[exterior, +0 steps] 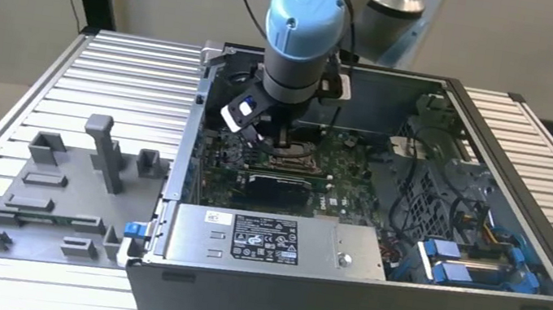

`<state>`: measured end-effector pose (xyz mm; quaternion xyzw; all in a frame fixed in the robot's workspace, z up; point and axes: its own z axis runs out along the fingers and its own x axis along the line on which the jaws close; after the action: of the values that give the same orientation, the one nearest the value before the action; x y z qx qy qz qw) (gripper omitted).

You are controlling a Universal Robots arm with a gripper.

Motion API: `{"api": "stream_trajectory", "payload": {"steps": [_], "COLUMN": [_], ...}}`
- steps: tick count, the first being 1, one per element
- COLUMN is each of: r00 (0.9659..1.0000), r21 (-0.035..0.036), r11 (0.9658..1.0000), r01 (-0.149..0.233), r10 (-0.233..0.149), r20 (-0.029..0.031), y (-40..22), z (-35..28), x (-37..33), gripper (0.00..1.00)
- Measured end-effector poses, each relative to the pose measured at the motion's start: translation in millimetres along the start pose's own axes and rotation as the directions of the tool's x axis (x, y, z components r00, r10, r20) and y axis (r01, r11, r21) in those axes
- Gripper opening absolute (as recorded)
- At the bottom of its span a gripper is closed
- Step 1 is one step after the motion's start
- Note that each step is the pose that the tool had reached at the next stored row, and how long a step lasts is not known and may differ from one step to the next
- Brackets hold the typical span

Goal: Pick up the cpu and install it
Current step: 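Place the cpu into insertion slot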

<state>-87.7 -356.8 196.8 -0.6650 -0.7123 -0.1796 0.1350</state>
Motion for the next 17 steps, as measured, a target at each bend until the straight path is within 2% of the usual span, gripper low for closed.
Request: {"api": "stream_trajectory", "payload": {"steps": [8,13,17], "r00": [1.0,1.0,1.0], "r21": [0.0001,0.0001,0.0001], "r11": [1.0,1.0,1.0], "r01": [0.0,0.0,0.0], "r10": [0.0,0.0,0.0], "r20": [0.0002,0.0,0.0002], "y": [7.7,15.7,18.4], "z": [4.0,4.7,6.1], "x": [-2.3,-3.1,-4.0], "gripper": [0.0,0.0,0.0]}}
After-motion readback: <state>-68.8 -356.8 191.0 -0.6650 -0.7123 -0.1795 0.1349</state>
